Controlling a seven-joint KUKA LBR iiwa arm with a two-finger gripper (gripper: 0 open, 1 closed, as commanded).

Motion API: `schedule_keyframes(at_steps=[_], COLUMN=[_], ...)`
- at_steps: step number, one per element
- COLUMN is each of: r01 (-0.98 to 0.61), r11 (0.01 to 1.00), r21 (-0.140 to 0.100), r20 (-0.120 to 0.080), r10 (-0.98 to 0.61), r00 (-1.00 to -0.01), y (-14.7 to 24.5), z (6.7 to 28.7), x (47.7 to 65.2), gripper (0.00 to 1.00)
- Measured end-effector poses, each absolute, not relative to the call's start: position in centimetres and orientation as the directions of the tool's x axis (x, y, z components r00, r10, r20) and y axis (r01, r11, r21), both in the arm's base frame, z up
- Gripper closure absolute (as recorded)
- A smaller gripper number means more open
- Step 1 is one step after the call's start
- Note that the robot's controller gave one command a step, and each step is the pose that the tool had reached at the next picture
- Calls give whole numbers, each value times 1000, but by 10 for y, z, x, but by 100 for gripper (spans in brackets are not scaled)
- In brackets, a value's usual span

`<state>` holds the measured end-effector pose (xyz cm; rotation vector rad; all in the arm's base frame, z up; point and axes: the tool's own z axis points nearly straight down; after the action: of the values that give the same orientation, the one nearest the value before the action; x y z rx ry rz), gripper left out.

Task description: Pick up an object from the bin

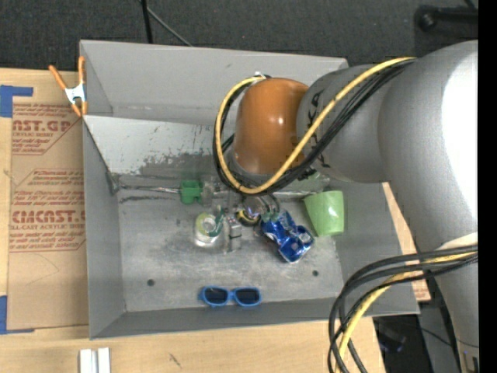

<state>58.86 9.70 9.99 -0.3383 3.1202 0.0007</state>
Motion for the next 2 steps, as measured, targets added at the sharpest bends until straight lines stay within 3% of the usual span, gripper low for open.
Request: schedule_keyframes(at_steps=[1,2], r01=[-179,-196], r11=[984,981], r21=[5,1], r20=[7,-3], r10=[-179,-196], r00=[-984,-981], y=[82,52], z=[70,71], x=[587,581], gripper=[0,0])
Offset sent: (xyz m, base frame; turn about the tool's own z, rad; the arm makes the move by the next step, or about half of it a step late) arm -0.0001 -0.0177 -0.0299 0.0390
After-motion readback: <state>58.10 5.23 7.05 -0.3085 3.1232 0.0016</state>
